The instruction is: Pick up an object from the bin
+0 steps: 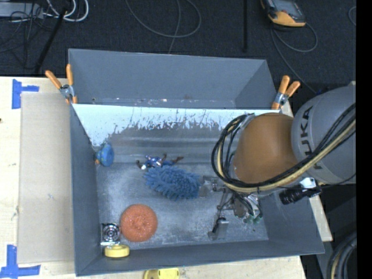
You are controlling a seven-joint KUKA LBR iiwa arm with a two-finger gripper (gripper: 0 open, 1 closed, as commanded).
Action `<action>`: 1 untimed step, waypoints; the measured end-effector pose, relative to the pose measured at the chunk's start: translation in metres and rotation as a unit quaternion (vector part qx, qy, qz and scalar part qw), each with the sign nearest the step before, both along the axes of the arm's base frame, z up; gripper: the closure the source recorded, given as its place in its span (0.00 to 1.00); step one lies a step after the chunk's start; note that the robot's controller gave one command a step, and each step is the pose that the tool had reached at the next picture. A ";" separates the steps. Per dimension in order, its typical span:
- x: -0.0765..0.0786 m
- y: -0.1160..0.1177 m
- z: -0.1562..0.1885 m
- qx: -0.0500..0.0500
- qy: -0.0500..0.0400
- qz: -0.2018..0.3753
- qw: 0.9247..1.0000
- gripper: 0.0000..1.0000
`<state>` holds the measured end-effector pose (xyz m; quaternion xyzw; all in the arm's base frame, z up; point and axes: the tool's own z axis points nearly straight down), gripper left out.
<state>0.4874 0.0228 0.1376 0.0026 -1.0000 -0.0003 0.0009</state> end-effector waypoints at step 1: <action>0.058 0.044 -0.040 0.000 -0.004 -0.011 1.000 0.00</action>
Offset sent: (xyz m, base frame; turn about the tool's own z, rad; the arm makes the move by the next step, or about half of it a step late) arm 0.0669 0.0342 -0.0676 -0.0724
